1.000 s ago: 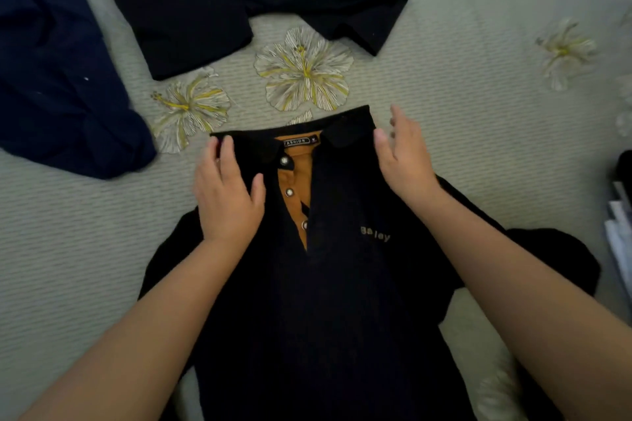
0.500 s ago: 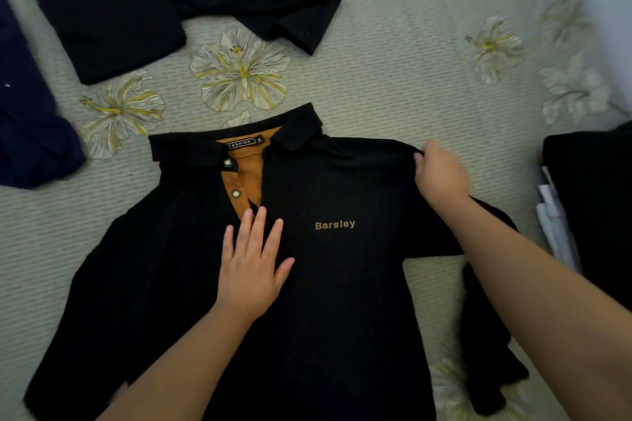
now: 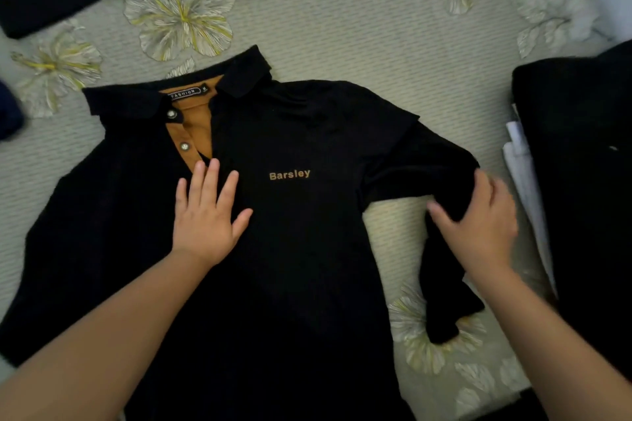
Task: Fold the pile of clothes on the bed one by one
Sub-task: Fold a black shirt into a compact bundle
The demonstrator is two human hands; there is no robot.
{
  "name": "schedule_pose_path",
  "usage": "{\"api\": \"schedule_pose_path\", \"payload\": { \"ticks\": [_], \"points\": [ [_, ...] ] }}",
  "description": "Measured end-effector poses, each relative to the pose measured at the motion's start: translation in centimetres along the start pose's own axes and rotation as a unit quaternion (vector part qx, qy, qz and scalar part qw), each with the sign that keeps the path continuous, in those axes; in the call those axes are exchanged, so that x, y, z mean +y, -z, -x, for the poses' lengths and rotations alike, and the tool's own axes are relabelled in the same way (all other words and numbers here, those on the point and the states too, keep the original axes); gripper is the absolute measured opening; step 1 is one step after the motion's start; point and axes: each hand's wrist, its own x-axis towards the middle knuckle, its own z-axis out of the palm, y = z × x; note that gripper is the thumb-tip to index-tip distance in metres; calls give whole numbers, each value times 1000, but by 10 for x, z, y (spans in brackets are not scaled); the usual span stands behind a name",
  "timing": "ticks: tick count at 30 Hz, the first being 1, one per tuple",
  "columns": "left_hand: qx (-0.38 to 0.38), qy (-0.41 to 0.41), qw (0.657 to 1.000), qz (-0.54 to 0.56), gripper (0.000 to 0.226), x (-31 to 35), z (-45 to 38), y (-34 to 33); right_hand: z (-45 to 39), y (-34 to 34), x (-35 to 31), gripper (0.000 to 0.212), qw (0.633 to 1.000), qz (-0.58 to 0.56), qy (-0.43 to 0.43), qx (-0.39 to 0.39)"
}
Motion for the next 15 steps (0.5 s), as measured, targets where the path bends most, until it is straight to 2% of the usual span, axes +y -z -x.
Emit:
{"api": "schedule_pose_path", "payload": {
  "ticks": [1,3,5,7,8,10,12,15],
  "points": [
    [-4,8,1000,-9,66,2,1,1,15,-3,11,74,998,7,-35,-47],
    [-6,24,999,-29,64,7,3,5,31,-9,27,57,990,-31,-79,-111],
    [16,13,999,-28,61,19,10,8,24,-4,37,36,984,-114,-114,-77],
    [46,-21,999,-13,59,34,18,8,0,10,42,29,973,-177,-146,-1],
    [51,-35,998,-10,58,45,23,7,-13,22,46,27,964,-208,-165,26],
    [31,-43,998,-13,57,70,33,2,-31,49,50,22,925,-324,-197,28],
    [-4,-36,999,-11,54,91,42,-3,-35,76,44,17,866,-459,-197,-32],
    [-24,1,999,22,53,104,54,-4,-16,99,18,23,820,-528,-157,-158]
  ]
}}
